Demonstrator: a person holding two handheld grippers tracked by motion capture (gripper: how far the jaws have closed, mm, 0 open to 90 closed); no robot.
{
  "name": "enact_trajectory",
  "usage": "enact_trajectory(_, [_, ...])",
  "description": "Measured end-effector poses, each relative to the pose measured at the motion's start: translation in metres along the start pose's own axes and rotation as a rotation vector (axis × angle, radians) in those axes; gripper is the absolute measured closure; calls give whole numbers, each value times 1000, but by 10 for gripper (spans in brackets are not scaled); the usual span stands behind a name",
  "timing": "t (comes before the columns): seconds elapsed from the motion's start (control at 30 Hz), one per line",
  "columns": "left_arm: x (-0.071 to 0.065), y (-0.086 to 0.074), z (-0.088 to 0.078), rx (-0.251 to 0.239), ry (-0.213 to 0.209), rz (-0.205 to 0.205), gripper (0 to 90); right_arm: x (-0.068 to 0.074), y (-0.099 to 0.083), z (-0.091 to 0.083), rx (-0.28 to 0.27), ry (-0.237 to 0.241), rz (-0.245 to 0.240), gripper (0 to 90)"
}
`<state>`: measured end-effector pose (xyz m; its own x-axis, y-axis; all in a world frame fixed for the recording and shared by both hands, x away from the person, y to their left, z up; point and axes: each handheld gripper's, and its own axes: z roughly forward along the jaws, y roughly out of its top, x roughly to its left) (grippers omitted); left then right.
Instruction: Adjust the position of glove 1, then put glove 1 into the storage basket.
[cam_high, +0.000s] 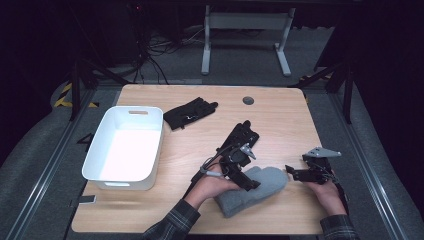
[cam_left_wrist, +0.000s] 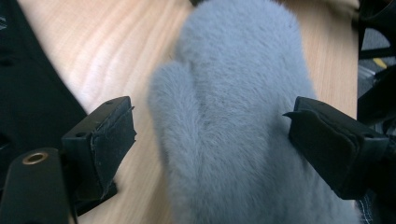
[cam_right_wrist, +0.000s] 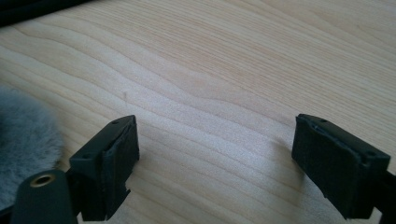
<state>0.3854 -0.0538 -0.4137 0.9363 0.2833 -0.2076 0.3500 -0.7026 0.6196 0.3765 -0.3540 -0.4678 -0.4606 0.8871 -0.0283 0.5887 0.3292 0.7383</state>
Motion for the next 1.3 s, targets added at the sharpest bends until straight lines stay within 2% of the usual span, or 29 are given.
enact_trajectory(0.2, [-1, 0, 14, 90, 34, 9, 124, 0, 0, 0, 0, -1, -1, 154])
enact_trajectory(0.23, [-1, 0, 17, 90, 39, 12, 115, 1, 0, 0, 1, -1, -2, 154])
enact_trajectory(0.4, [0, -2, 27, 141, 38, 16, 94, 1, 0, 0, -1, 3, -3, 154])
enact_trajectory(0.6, [1, -3, 33, 171, 24, 21, 106, 1, 0, 0, 0, 2, -3, 155])
enact_trajectory(0.8, [2, -3, 36, 188, -42, -3, 198, 1, 0, 0, -1, 4, -3, 157])
enact_trajectory(0.97, [3, -3, 35, 185, -96, 2, 341, 1, 0, 0, -1, 5, -4, 157])
enact_trajectory(1.3, [6, -1, 34, 220, -141, -17, 568, 1, 0, 0, -1, 4, -4, 157])
